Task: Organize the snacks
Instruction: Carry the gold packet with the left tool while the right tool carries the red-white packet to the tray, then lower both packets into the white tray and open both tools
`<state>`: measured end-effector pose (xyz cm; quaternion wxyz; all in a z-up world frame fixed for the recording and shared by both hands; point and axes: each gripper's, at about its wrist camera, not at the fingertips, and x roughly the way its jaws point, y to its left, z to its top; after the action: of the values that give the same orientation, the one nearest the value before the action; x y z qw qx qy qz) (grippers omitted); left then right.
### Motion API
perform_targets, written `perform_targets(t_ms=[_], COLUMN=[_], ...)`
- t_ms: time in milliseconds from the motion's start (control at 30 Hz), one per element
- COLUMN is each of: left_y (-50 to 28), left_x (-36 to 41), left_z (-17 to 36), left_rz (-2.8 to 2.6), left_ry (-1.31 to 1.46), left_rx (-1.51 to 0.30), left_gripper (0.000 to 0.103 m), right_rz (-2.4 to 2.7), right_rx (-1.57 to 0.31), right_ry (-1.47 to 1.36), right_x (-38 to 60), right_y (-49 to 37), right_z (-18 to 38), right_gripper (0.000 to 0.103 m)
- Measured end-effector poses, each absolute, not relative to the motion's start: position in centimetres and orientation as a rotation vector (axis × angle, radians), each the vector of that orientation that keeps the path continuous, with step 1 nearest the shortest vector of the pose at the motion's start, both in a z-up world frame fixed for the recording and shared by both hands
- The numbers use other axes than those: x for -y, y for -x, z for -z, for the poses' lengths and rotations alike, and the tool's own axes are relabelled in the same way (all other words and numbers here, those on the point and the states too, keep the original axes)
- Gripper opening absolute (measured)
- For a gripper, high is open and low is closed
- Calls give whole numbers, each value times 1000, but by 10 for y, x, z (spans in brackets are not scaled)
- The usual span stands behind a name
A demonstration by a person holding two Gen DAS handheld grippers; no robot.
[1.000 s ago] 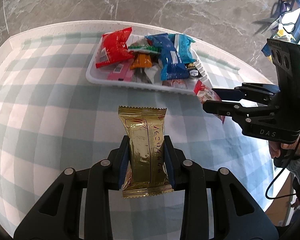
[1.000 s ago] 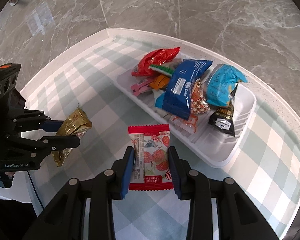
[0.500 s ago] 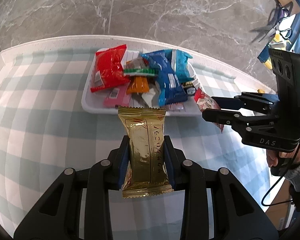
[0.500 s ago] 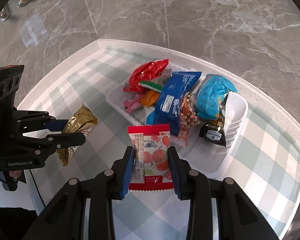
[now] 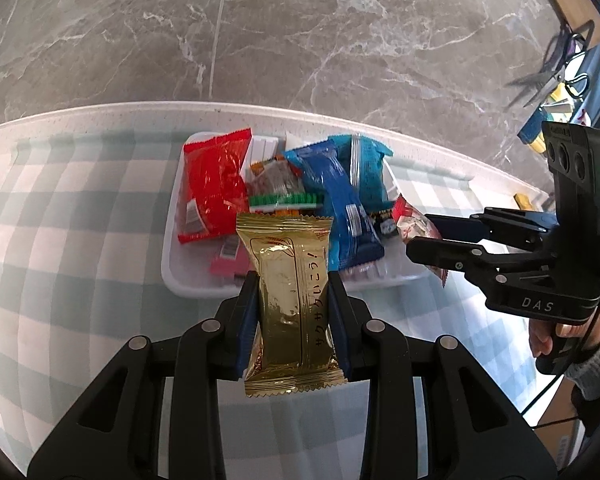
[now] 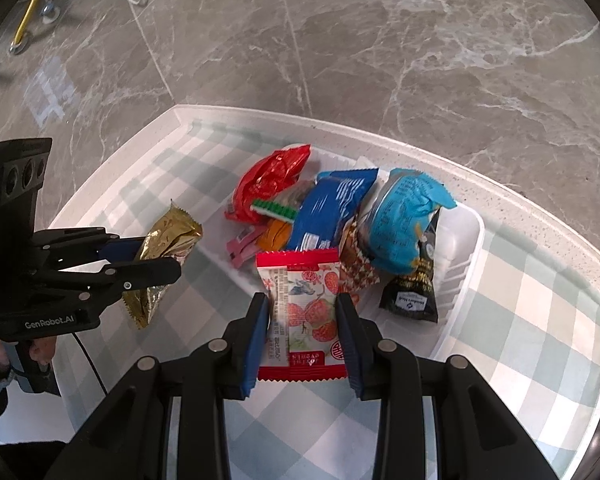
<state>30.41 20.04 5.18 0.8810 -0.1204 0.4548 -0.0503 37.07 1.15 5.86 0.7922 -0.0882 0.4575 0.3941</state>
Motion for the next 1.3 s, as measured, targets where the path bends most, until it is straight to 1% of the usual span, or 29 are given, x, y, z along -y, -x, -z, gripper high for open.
perform_targets(t_ms=[667, 1300], left_y=[-374, -430], left_x=[-212, -216], left_z=[-57, -32], left_rz=[140, 167], left_ry=[225, 216], left_rx=[-936, -980], left_gripper=[30, 30], right_rz=[-806, -782], right_rx=[-973, -1004], right_ry=[105, 73], right_x=[-29, -57], right_y=[-422, -463], right_z=[-70, -60], right_gripper=[37, 37])
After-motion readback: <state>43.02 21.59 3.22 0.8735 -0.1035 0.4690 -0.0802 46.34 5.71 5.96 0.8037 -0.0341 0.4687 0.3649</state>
